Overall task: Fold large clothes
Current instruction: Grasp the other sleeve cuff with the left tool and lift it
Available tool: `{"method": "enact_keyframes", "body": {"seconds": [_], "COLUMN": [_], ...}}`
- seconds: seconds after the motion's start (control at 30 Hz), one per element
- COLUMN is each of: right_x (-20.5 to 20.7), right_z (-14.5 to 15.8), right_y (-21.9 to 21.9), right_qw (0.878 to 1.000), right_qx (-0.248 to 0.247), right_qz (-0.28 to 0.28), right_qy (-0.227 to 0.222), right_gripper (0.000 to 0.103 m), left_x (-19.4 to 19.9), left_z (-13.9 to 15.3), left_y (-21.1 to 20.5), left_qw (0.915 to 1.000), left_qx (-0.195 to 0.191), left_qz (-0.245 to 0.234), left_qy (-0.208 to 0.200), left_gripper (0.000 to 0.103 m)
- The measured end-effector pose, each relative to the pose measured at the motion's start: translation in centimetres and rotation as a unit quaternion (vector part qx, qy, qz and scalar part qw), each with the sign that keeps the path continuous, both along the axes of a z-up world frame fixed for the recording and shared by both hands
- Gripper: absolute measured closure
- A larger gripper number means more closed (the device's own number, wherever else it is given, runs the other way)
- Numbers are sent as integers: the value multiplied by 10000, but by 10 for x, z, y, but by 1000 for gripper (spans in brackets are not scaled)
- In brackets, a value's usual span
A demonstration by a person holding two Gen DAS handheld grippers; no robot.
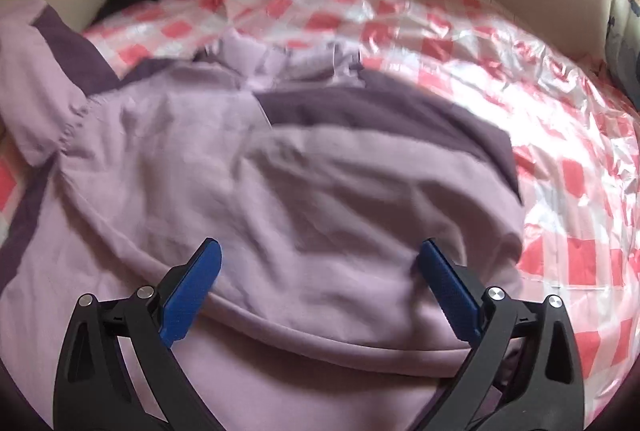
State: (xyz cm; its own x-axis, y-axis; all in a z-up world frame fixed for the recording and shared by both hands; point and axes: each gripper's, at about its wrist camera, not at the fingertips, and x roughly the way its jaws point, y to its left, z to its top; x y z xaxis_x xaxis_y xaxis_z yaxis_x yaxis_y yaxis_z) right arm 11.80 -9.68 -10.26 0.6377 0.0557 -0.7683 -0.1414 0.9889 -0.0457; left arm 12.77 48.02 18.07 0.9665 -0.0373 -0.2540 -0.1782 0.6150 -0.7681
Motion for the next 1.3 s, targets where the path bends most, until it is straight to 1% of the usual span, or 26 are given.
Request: {"method": "enact_keyframes", "body": {"seconds": [0.03, 0.07, 0.1, 0.13, 0.2, 0.27, 0.33, 0.37, 0.43, 0.53, 0.57, 0.63, 0.7, 0.8, 0.9, 1.0, 1.07, 1.13, 1.2, 1.23, 1.3], "right_x": [12, 19, 18, 10, -13, -41, -67, -79, -100, -112, -111, -112, -115, -117, -116, -116, -118, -120, -119, -119, -118], "right_z": [-10, -13, -9, -3, 11, 21, 30, 33, 39, 46, 48, 48, 48, 48, 46, 48, 51, 53, 51, 50, 45], "right_y": [3, -2, -6, -10, -17, -25, -41, -48, -67, -88, -92, -98, -106, -127, -143, -160, -171, -182, -192, -196, -205], "right_qw": [9998, 9993, 9985, 9974, 9930, 9892, 9859, 9840, 9766, 9643, 9624, 9626, 9618, 9511, 9420, 9313, 9241, 9170, 9084, 9038, 8941], "right_qx": [29, 209, 429, 661, 1166, 1436, 1624, 1724, 2042, 2444, 2492, 2462, 2486, 2789, 3020, 3285, 3427, 3570, 3750, 3853, 4064], "right_qz": [-54, -152, -253, -272, -141, -24, -59, -122, -315, -601, -656, -678, -697, -886, -1074, -1182, -1272, -1355, -1452, -1495, -1562], "right_qy": [164, 256, 230, 119, -133, -299, -407, -427, -595, -825, -860, -905, -908, -986, -994, -1037, -1114, -1155, -1144, -1115, -1053], "right_gripper": [7, 7, 7, 7, 7, 7, 7, 7, 7, 7, 7, 7, 7, 7, 7, 7, 7, 7, 7, 7, 7], "left_x": [1, 0, 0, 0, -2, -5, -7, -9, -10, -10, -10, -8, -4, 3, 14, 23, 29, 35, 42, 43, 45], "left_z": [-1, -1, 0, 1, 8, 15, 24, 30, 41, 56, 61, 68, 73, 69, 55, 33, 11, -15, -46, -60, -92], "left_y": [0, -1, -1, -2, -8, -15, -27, -34, -51, -85, -97, -123, -158, -212, -280, -346, -387, -419, -452, -467, -495], "left_qw": [10000, 10000, 10000, 9999, 9995, 9988, 9976, 9968, 9947, 9900, 9880, 9829, 9762, 9635, 9465, 9289, 9168, 9072, 8968, 8919, 8790], "left_qx": [-4, -23, -22, 3, 92, 137, 167, 195, 210, 224, 241, 290, 349, 416, 503, 773, 879, 935, 955, 1043, 1169], "left_qz": [3, -13, -64, -110, -221, -350, -493, -558, -733, -1052, -1170, -1442, -1750, -2287, -2915, -3449, -3788, -4044, -4301, -4392, -4622], "left_qy": [4, -3, -27, -65, -191, -311, -461, -530, -683, -909, -978, -1108, -1230, -1326, -1289, -1105, -906, -690, -409, -264, 50], "left_gripper": [79, 79, 79, 79, 80, 80, 80, 80, 80, 81, 81, 81, 81, 81, 81, 81, 81, 81, 81, 82, 81]}}
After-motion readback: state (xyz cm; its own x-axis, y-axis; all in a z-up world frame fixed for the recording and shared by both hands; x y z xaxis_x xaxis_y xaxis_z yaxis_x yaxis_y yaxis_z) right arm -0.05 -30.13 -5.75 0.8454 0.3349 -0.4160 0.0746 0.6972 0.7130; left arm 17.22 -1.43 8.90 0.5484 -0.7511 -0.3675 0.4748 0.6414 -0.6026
